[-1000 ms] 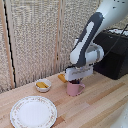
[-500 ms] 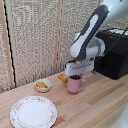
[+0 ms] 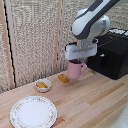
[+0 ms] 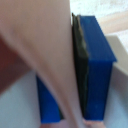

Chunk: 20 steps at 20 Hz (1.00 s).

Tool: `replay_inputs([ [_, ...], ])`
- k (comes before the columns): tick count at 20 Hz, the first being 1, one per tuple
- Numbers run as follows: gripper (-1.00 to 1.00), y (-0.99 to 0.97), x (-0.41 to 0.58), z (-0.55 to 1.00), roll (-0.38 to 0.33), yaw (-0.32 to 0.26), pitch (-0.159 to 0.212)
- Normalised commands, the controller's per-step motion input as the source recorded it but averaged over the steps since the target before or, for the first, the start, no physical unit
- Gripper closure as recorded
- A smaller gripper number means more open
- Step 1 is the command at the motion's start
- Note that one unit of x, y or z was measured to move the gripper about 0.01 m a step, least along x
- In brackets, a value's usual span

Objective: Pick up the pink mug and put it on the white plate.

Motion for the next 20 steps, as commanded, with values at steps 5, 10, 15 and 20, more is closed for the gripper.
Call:
replay_inputs([
  [5,1.0,0.89,0.135,0.33,-0.054,0.0,0.038],
  [10,1.0,0.95,0.134,0.24,-0.016,0.0,0.043],
  [15,1.0,0.97,0.15,0.07,-0.009,0.0,0.074],
  [20,1.0,0.93,0.197,-0.07,-0.02,0.0,0.091],
])
